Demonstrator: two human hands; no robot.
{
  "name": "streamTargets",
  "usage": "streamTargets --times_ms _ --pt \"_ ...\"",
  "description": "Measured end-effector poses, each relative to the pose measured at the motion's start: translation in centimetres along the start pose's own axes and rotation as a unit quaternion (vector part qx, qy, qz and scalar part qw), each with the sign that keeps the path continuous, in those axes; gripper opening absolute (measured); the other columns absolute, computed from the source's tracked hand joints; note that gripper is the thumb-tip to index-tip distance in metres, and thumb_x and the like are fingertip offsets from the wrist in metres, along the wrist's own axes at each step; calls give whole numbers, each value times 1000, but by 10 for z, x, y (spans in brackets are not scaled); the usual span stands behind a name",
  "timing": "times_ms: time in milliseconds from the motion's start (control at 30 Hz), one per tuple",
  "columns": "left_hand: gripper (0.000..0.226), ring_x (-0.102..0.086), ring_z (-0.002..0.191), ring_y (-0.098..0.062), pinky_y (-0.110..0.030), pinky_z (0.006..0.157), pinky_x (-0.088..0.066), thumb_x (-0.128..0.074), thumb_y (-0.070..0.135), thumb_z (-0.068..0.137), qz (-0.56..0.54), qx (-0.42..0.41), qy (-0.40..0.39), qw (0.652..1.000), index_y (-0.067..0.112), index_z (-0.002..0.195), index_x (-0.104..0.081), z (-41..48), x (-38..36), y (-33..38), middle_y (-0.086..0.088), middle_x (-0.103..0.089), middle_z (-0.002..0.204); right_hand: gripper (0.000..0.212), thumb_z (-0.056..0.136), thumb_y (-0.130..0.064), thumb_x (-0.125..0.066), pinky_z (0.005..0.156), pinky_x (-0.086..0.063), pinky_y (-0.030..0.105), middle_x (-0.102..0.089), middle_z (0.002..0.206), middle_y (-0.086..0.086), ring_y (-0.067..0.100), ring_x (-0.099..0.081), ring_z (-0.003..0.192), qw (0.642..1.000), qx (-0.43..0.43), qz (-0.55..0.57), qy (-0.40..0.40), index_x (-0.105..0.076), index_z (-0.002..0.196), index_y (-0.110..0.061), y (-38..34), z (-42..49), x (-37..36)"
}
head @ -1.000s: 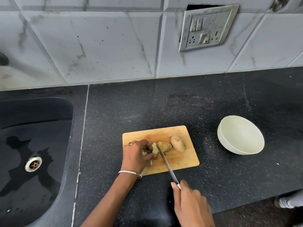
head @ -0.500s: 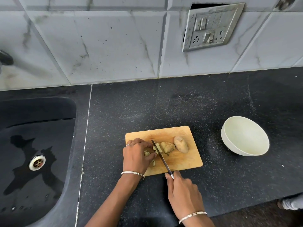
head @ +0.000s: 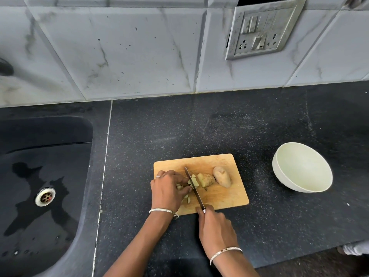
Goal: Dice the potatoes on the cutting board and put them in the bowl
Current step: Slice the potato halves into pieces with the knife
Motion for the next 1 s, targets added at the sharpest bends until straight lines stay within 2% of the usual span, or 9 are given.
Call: streamTargets --times_ms 267,467,633,833,1000 --pt "25 -52 99 -14 -37 87 -45 -77 43 73 28 -1 -18 999 38 97 -73 4 3 2 16 -65 100 39 103 -47 -20 71 -48 36 -67 105 3 28 -65 101 1000 11 -28 9 -45 119 -21 3 -11 4" --pt "24 -55 97 -15 -35 84 -46 -75 45 74 50 -17 -24 998 37 97 -72 8 8 4 13 -65 100 39 100 -54 -16 65 -37 32 -67 104 0 24 -64 103 998 -24 -59 -7 -40 109 -26 25 -39 12" --pt "24 -54 98 -14 -34 85 -45 -73 47 74 67 -14 -13 998 36 96 -72 4 13 2 14 -65 100 38 98 -56 -14 58 -37 33 -64 86 -1 24 -67 90 999 1 -23 39 -39 101 -27 29 -32 23" --pt "13 -57 95 -16 -34 81 -47 -68 42 81 61 -16 18 998 35 91 -71 0 20 1 13 -67 94 42 101 -52 -18 61 -39 34 -68 95 2 27 -67 93 997 26 -37 61 -44 119 -25 26 -12 16" --pt "9 -59 89 -14 -36 79 -50 -65 38 84 30 -29 -5 999 37 92 -70 -1 22 -5 14 -67 90 41 100 -53 -20 60 -39 34 -67 93 2 29 -67 92 998 35 -12 41 -46 112 -24 27 -9 6"
Point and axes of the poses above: each hand's wrist, its own z-axis towards the middle knuckle, its own x-axis out of the back of the hand, y = z × x, the point moved 4 cm from there along z, towards the middle knuckle
